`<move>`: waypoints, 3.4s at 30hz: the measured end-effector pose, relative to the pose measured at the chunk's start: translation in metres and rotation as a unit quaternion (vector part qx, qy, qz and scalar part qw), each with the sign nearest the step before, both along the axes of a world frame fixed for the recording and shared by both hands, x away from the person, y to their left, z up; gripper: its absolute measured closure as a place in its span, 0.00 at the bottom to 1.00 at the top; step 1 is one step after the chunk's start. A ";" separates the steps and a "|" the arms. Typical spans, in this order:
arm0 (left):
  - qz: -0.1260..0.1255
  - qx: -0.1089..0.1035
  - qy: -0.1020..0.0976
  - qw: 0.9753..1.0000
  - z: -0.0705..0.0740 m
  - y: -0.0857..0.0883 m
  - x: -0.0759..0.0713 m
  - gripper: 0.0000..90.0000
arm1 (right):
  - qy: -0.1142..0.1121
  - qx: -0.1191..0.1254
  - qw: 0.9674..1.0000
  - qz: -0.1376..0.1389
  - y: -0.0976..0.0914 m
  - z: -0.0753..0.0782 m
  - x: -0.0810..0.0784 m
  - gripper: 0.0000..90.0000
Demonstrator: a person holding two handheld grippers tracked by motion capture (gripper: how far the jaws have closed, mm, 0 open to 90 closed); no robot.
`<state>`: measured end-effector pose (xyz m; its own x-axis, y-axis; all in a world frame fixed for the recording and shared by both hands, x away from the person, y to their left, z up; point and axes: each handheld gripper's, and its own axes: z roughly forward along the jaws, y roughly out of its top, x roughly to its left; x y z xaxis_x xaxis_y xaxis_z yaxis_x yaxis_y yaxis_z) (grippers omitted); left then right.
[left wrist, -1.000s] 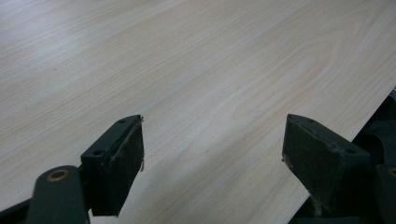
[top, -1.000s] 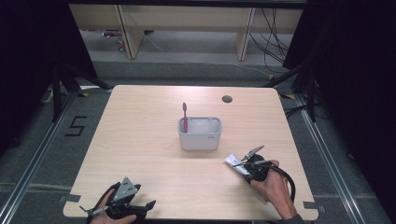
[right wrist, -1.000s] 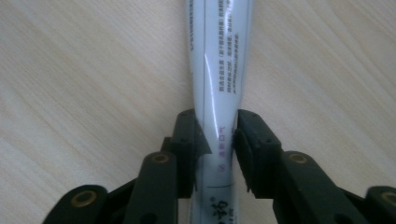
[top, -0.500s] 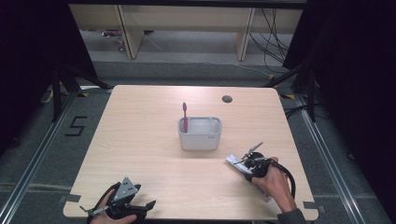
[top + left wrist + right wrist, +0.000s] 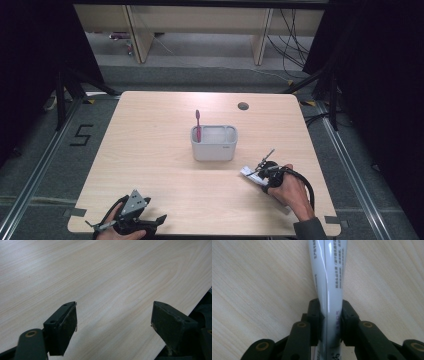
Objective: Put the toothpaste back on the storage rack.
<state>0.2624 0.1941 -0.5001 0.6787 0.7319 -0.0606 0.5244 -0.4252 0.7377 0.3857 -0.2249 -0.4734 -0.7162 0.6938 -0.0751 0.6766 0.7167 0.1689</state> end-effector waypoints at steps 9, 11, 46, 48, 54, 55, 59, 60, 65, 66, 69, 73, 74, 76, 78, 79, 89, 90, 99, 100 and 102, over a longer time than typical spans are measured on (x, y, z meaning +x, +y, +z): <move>0.005 -0.014 -0.003 1.000 0.000 -0.003 -0.001 0.23 | -0.014 0.004 1.000 0.025 -0.002 0.003 -0.005 0.83; 0.005 -0.014 -0.003 1.000 0.000 -0.003 -0.001 0.23 | -0.024 0.018 0.999 0.024 -0.004 0.009 -0.007 0.83; 0.005 -0.015 0.000 1.000 -0.001 0.000 0.001 0.23 | -0.190 0.327 0.925 0.028 0.009 0.089 -0.006 0.83; 0.004 -0.014 0.000 1.000 -0.001 0.000 0.001 0.23 | -0.202 0.333 0.921 0.025 0.011 0.092 -0.002 0.83; 0.005 -0.012 0.000 1.000 0.000 0.000 0.001 0.23 | -0.205 0.372 0.905 0.010 0.018 0.099 0.005 0.83; 0.005 -0.012 0.001 1.000 0.000 0.000 0.001 0.23 | -0.217 0.374 0.902 0.017 0.021 0.102 0.009 0.83; 0.005 -0.012 0.000 1.000 0.000 0.000 0.001 0.23 | -0.226 0.385 0.895 0.015 0.026 0.105 0.013 0.83; 0.005 -0.012 0.000 1.000 0.000 0.000 0.001 0.23 | -0.225 0.390 0.893 0.011 0.028 0.106 0.014 0.83; 0.005 -0.012 0.000 1.000 0.000 0.000 0.001 0.23 | -0.239 0.404 0.883 0.005 0.037 0.109 0.023 0.83; 0.004 -0.011 0.001 1.000 0.000 0.001 0.001 0.23 | -0.239 0.399 0.885 0.012 0.039 0.111 0.026 0.83; 0.003 -0.011 0.001 1.000 0.000 0.000 0.001 0.23 | -0.243 0.408 0.880 0.011 0.044 0.112 0.031 0.83; 0.004 -0.012 0.000 1.000 0.000 0.001 0.001 0.23 | -0.247 0.417 0.875 0.000 0.051 0.114 0.039 0.83; 0.004 -0.011 0.000 1.000 0.000 0.001 0.001 0.23 | -0.251 0.422 0.871 0.000 0.053 0.114 0.041 0.83; 0.003 -0.011 0.000 1.000 0.000 0.001 0.001 0.23 | -0.254 0.421 0.871 0.003 0.055 0.115 0.045 0.83; 0.004 -0.013 -0.001 1.000 0.000 0.001 0.001 0.23 | -0.255 0.424 0.869 -0.007 0.058 0.115 0.048 0.83; 0.003 -0.013 0.000 1.000 0.000 0.001 0.001 0.23 | -0.261 0.424 0.867 0.003 0.059 0.115 0.051 0.83; 0.002 -0.012 0.000 1.000 0.000 0.000 0.001 0.23 | -0.267 0.436 0.859 -0.017 0.070 0.111 0.065 0.83; 0.002 -0.013 -0.001 1.000 0.000 0.000 0.000 0.23 | -0.272 0.433 0.859 -0.011 0.071 0.111 0.067 0.83; -0.002 -0.014 0.000 1.000 0.000 0.000 0.000 0.23 | -0.277 0.438 0.855 -0.023 0.083 0.114 0.079 0.83; -0.002 -0.014 0.000 1.000 0.000 0.000 0.000 0.23 | -0.277 0.438 0.855 -0.023 0.083 0.114 0.079 0.83; -0.003 -0.014 0.000 1.000 0.000 0.000 0.000 0.23 | -0.273 0.441 0.855 -0.024 0.085 0.112 0.083 0.83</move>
